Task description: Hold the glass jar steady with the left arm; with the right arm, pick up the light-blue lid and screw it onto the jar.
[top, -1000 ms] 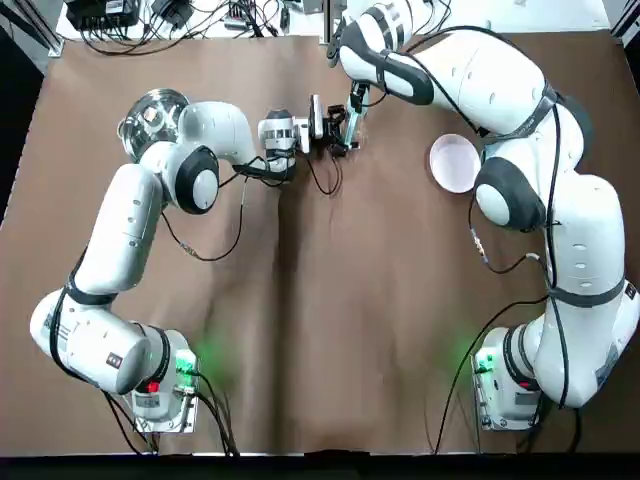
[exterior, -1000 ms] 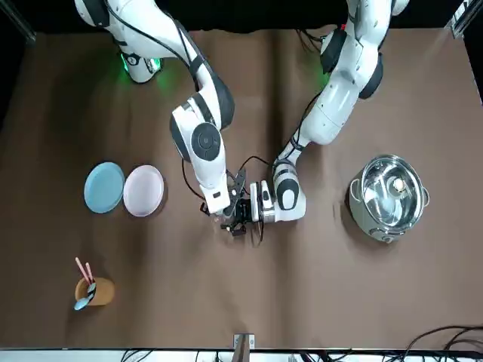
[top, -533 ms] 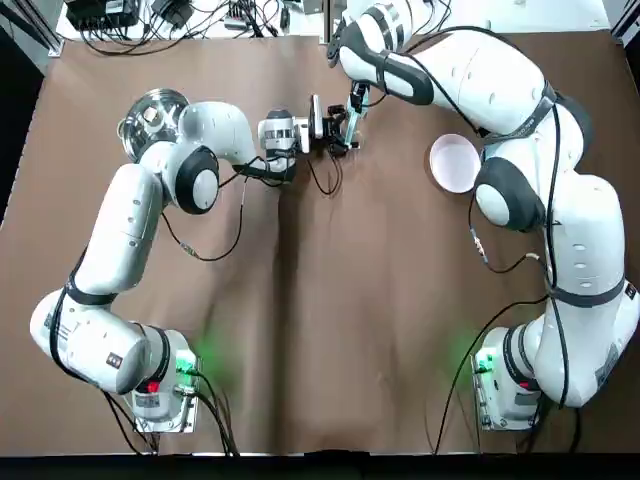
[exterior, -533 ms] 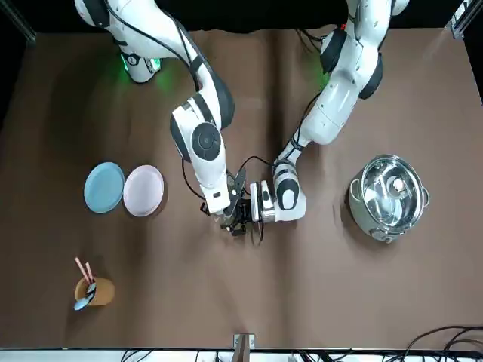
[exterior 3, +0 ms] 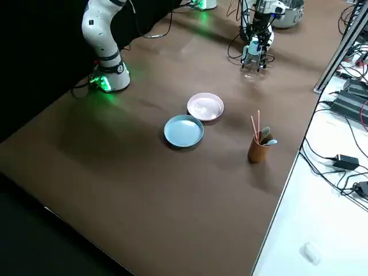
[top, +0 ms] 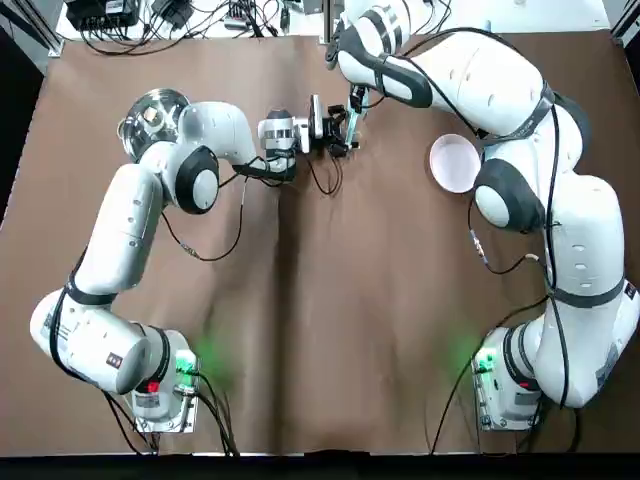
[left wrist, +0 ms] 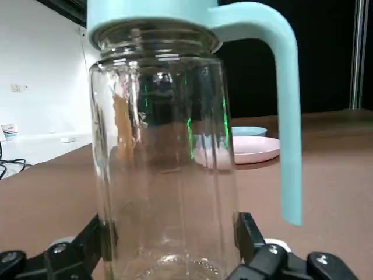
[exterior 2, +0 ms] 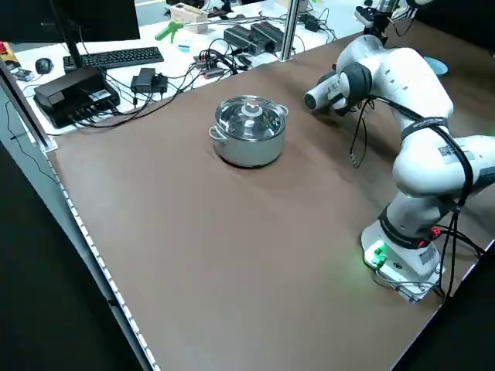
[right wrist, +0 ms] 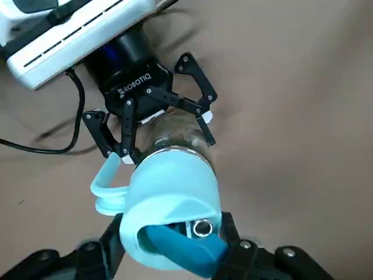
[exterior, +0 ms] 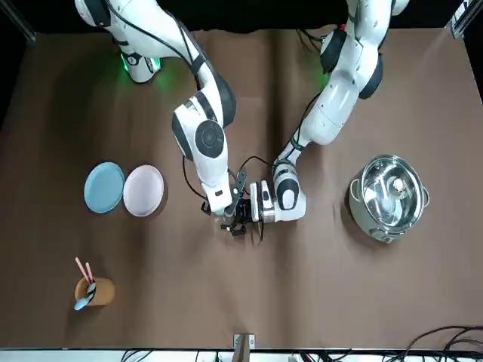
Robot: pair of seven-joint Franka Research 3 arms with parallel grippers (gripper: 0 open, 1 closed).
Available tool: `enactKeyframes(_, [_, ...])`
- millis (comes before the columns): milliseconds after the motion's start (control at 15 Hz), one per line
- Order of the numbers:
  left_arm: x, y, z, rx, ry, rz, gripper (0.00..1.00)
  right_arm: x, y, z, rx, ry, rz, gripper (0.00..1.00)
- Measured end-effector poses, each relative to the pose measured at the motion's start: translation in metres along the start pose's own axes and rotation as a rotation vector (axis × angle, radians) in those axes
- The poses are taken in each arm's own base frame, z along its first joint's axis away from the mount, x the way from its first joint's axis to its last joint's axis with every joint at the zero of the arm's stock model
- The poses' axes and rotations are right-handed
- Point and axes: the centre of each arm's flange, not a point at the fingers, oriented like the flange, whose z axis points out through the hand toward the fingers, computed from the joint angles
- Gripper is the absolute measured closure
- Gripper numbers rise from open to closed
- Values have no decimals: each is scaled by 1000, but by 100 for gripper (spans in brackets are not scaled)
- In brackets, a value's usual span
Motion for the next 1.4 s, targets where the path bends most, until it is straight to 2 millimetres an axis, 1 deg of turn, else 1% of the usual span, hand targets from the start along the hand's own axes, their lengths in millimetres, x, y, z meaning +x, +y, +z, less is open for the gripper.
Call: enactKeyframes(1400, [0, 0, 0, 1, 0, -5, 7, 1, 0, 3, 0, -3, 18, 32])
